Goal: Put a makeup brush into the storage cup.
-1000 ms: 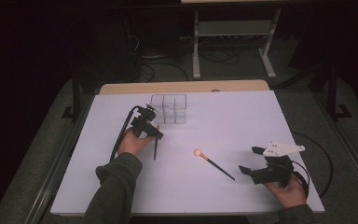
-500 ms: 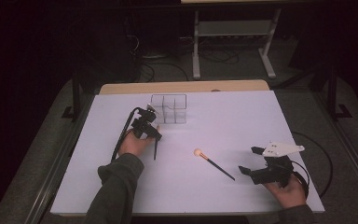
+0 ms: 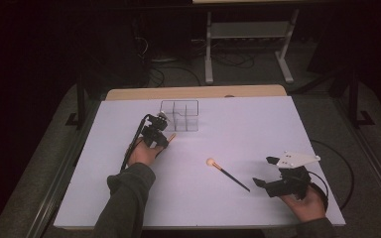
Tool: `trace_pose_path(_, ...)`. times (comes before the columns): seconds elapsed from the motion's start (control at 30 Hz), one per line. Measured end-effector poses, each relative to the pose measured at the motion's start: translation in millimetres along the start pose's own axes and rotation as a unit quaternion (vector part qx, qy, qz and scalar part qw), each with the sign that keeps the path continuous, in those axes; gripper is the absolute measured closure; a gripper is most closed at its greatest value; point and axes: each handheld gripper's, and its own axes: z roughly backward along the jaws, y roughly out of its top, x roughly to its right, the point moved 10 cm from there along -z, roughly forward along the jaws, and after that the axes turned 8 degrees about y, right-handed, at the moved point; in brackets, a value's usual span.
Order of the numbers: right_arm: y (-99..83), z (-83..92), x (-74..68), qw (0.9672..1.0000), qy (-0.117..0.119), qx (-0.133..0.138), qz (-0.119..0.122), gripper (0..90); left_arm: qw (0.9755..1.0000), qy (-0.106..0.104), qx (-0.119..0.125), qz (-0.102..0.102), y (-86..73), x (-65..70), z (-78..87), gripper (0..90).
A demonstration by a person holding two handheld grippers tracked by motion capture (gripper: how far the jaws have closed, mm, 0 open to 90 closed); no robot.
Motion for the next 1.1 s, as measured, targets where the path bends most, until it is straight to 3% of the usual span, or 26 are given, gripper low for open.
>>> trace_pose_path(0.2,-0.2,0.2,0.1,1.0000,0.001,0.003,-0.002,14.3,0.9999,-0.001,-0.002,-0.012,0.5,-0.8,0.2,83.2)
trace_pose_path(0.3,-0.7,0.2,1.0,1.0000,0.001,0.005,-0.007,14.3,0.9999,-0.009,0.000,-0.007,0.3,-1.6,0.2,83.2)
trace_pose_path(0.37,-0.7,0.0,0.7,1.0000,0.004,0.006,-0.007,14.3,0.9998,-0.004,-0.007,-0.018,-2.0,-5.1,1.4,83.2)
trace_pose_path(0.47,0.0,-1.0,-0.9,0.9999,0.008,0.007,-0.010,14.3,0.9998,-0.005,-0.007,-0.016,-3.9,-6.5,1.8,83.3)
trace_pose_path(0.6,0.0,-1.9,-1.3,0.9999,0.011,0.006,-0.010,14.5,0.9995,-0.008,-0.011,-0.028,-6.2,-7.3,5.2,83.3)
trace_pose_path(0.87,-0.4,-2.7,-2.9,0.9998,0.015,0.003,-0.011,15.5,0.9992,-0.025,0.013,-0.028,-4.4,-3.3,16.5,83.3)
trace_pose_path(1.07,0.1,-6.2,-6.2,0.9995,0.024,-0.002,-0.020,15.5,0.9980,-0.032,0.028,-0.046,-5.5,-5.3,27.8,83.3)
trace_pose_path(1.1,0.2,-6.7,-6.6,0.9995,0.025,-0.003,-0.020,15.5,0.9982,-0.034,0.033,-0.037,-4.9,-4.0,30.1,83.3)
